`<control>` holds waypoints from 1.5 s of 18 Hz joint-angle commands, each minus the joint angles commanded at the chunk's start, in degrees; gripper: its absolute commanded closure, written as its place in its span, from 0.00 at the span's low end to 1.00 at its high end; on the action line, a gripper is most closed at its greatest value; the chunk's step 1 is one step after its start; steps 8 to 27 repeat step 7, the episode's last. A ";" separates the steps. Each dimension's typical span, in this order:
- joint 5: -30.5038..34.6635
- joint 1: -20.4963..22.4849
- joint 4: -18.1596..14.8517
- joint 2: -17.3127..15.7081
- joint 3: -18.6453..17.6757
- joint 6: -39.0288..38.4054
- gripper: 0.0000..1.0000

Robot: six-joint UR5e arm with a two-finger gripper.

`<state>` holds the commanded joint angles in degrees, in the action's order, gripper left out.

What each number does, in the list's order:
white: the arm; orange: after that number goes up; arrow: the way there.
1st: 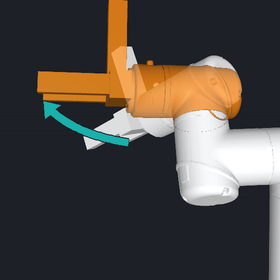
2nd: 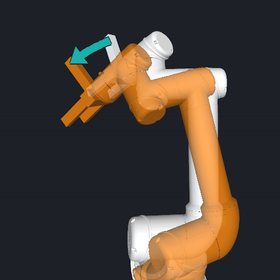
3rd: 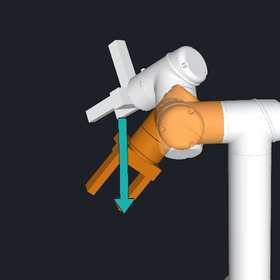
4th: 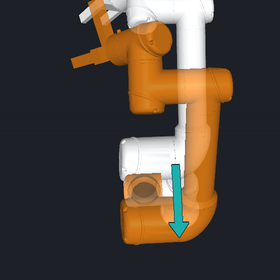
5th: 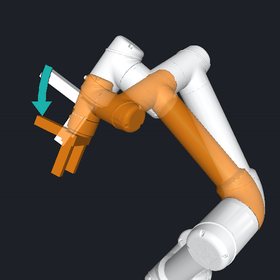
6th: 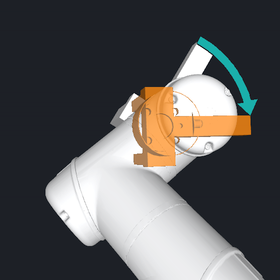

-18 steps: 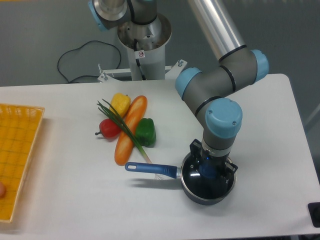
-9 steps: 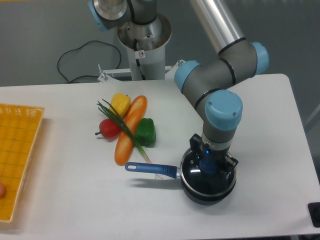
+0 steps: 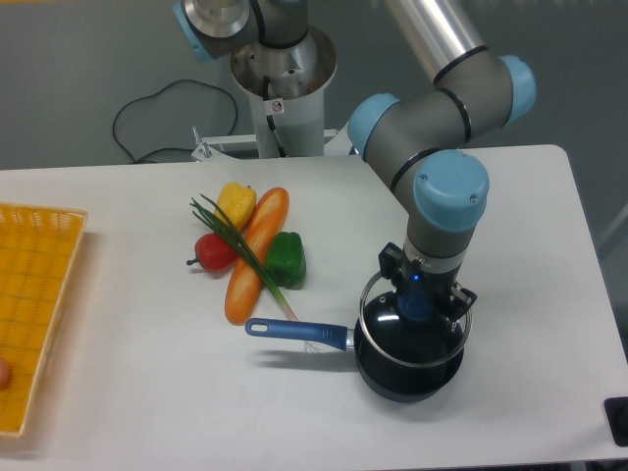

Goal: Open the lid
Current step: 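Lift the glass lid up off the saucepan by its knob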

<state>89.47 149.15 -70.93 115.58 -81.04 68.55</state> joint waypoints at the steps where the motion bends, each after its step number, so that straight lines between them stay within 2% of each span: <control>1: 0.00 0.09 -0.09 0.00 0.00 0.00 0.48; 27: 0.00 0.18 -0.70 -0.18 -0.09 0.00 0.48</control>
